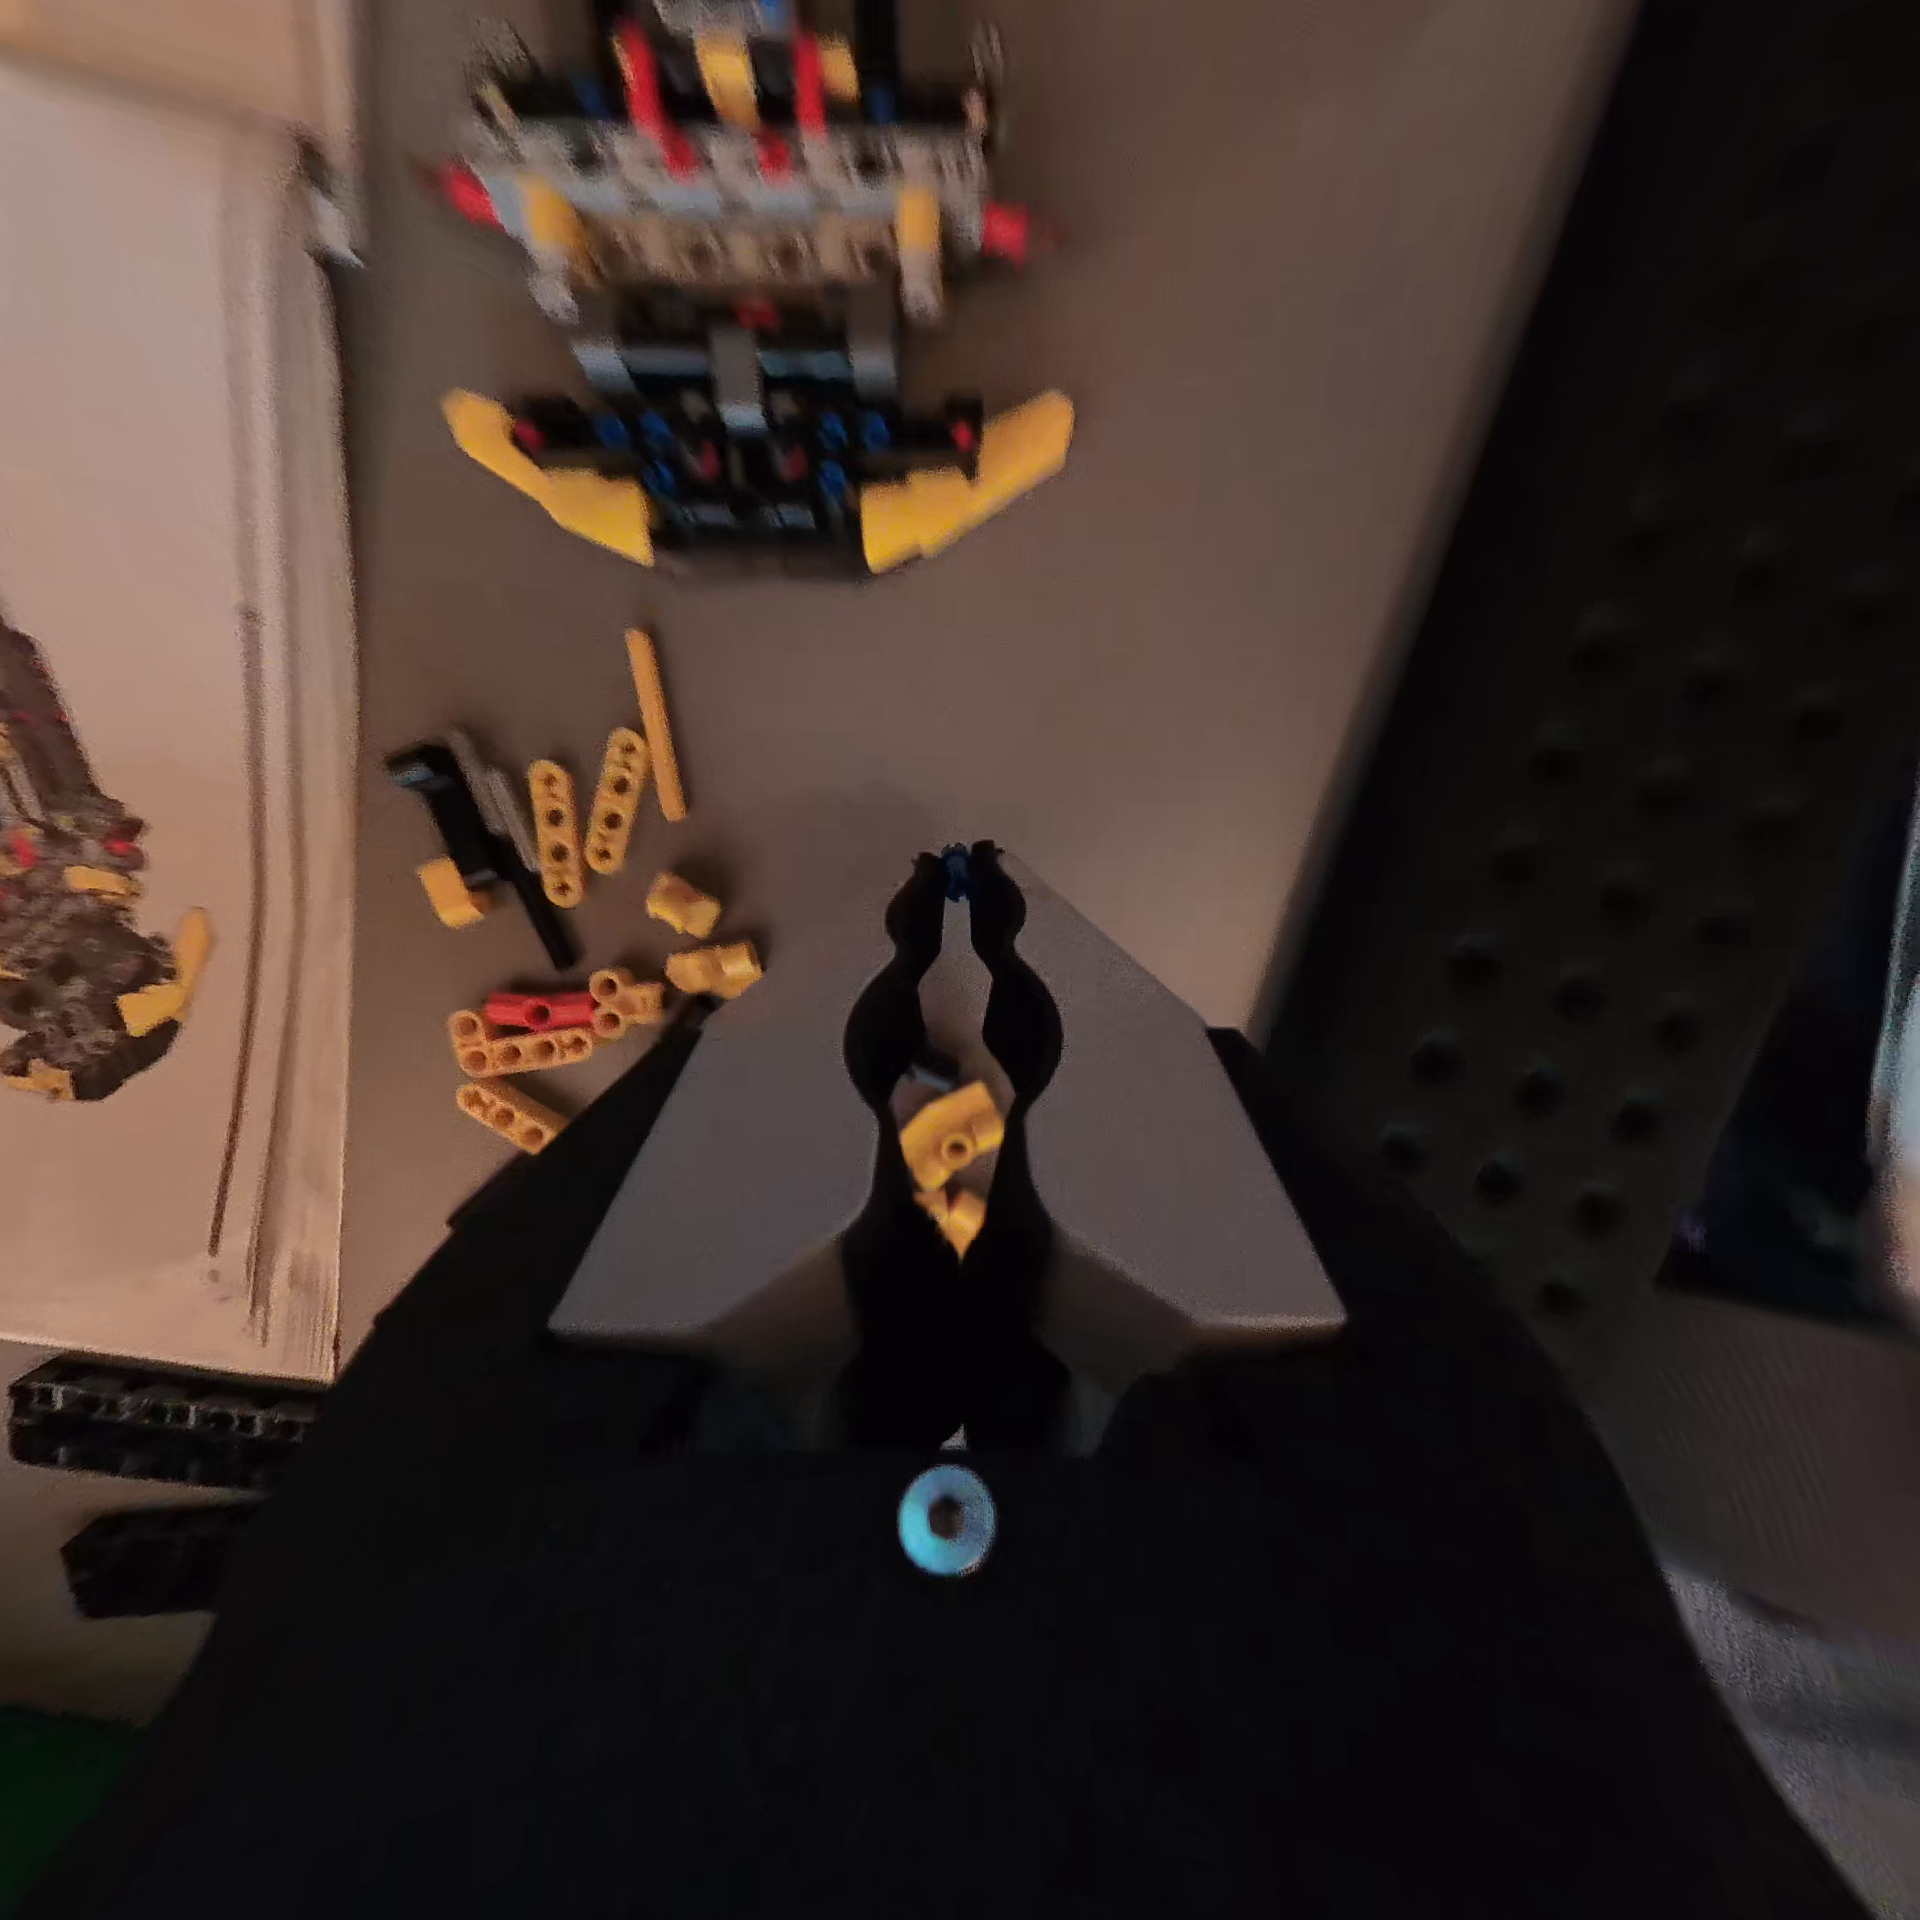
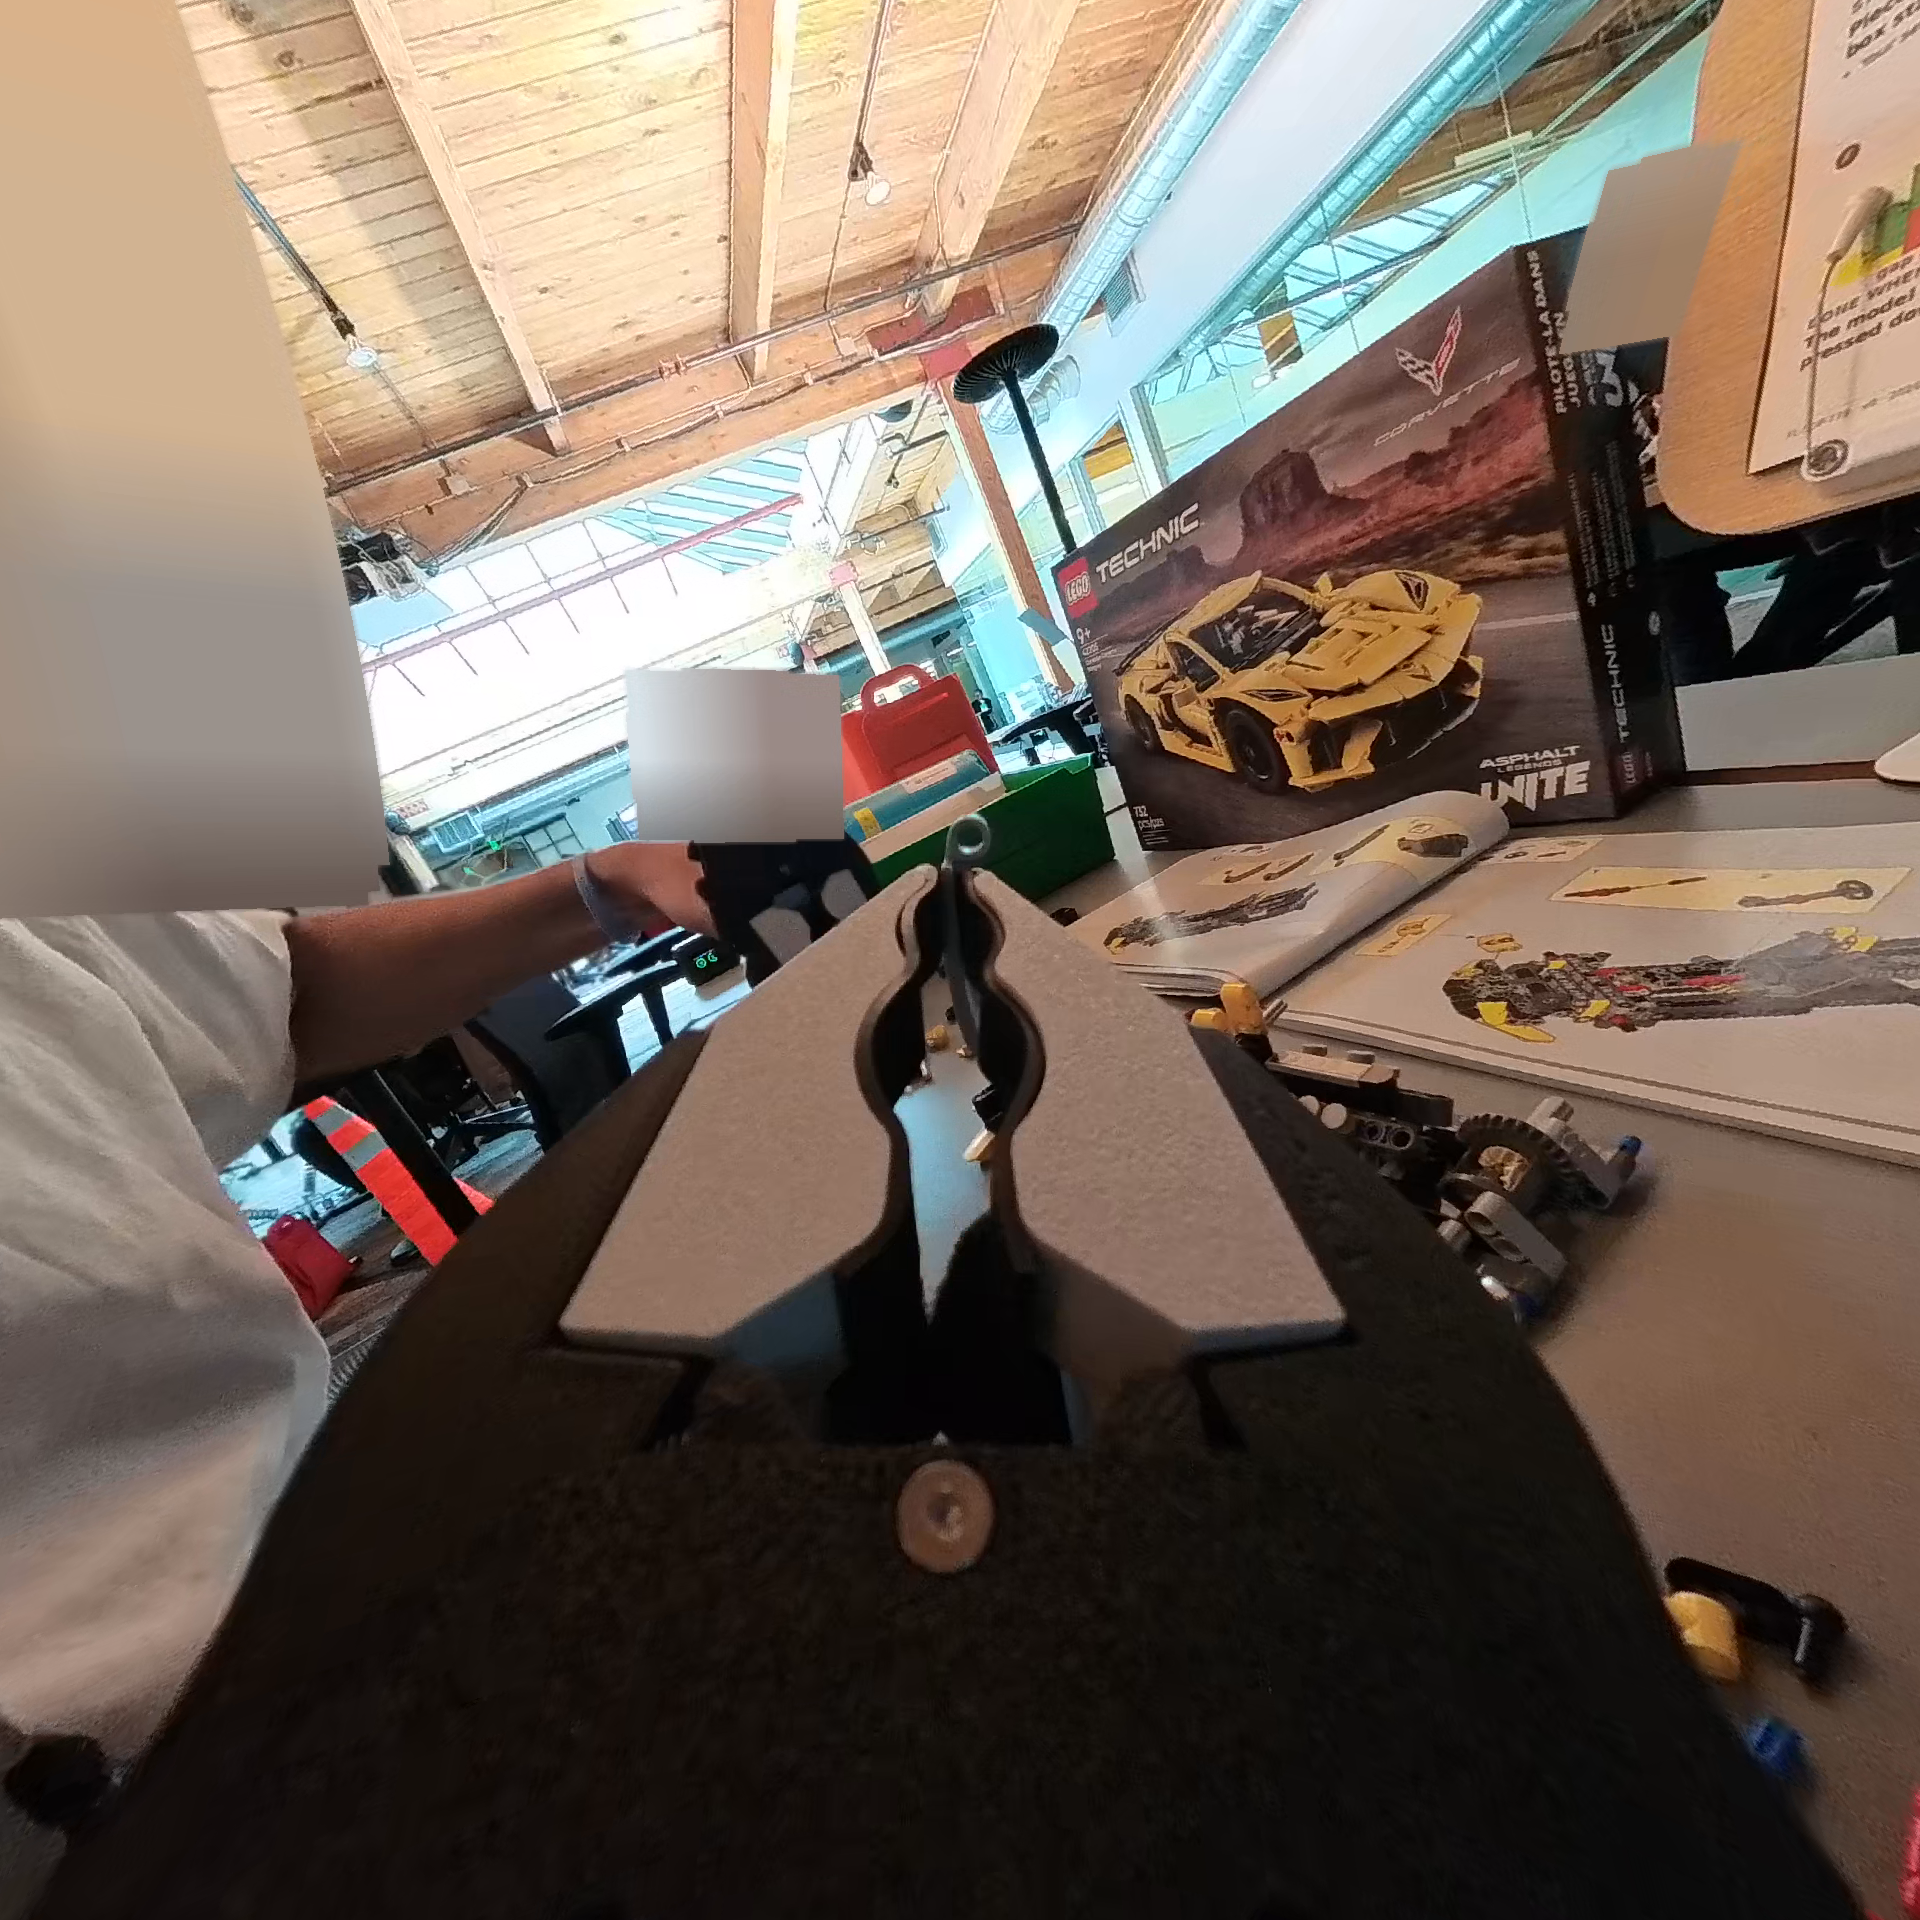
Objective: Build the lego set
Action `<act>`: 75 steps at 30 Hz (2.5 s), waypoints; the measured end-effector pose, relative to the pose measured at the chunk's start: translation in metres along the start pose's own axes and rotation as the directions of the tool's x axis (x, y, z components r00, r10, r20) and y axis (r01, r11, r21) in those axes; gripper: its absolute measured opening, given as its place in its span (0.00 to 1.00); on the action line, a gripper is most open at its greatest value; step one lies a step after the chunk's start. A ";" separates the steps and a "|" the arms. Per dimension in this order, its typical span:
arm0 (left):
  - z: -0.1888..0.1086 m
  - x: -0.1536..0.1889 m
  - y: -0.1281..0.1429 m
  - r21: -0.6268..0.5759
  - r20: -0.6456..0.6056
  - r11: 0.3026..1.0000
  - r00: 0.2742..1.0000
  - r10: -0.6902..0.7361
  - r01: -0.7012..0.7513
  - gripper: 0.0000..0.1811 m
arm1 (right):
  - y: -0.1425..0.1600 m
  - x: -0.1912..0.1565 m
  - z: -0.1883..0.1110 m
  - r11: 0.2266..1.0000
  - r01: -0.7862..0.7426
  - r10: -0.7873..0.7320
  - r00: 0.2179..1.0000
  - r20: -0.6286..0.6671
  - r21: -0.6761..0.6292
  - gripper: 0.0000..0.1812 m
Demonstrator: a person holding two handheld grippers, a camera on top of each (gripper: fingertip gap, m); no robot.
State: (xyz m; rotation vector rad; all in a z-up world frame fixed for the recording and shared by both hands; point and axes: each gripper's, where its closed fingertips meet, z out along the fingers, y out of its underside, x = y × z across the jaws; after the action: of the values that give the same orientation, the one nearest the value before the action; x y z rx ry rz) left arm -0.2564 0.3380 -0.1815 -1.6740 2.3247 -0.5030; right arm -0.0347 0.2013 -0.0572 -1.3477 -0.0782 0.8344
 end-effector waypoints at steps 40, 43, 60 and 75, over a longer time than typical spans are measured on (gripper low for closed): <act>-0.071 -0.030 -0.079 0.874 -0.305 0.327 0.929 -0.208 0.360 0.01 | 0.068 0.017 0.153 0.861 0.373 -0.354 0.928 0.118 -0.346 0.00; -0.071 -0.031 -0.078 0.870 -0.324 0.318 0.923 -0.210 0.377 0.02 | 0.065 0.021 0.156 0.865 0.374 -0.361 0.927 0.103 -0.334 0.00; -0.059 -0.021 -0.082 0.870 -0.174 0.429 0.966 -0.191 0.242 0.02 | 0.095 0.002 0.159 0.847 0.319 -0.259 0.946 0.195 -0.425 0.00; -0.064 0.026 -0.104 0.911 0.049 0.410 0.999 -0.002 -0.044 0.02 | 0.089 -0.058 0.152 0.865 0.358 -0.222 0.901 0.372 -0.351 0.00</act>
State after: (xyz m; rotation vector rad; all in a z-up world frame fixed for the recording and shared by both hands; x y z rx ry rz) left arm -0.1987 0.2926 -0.0808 -1.0249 1.4434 -1.4039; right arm -0.1954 0.2927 -0.0711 -1.5306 -0.7393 0.7919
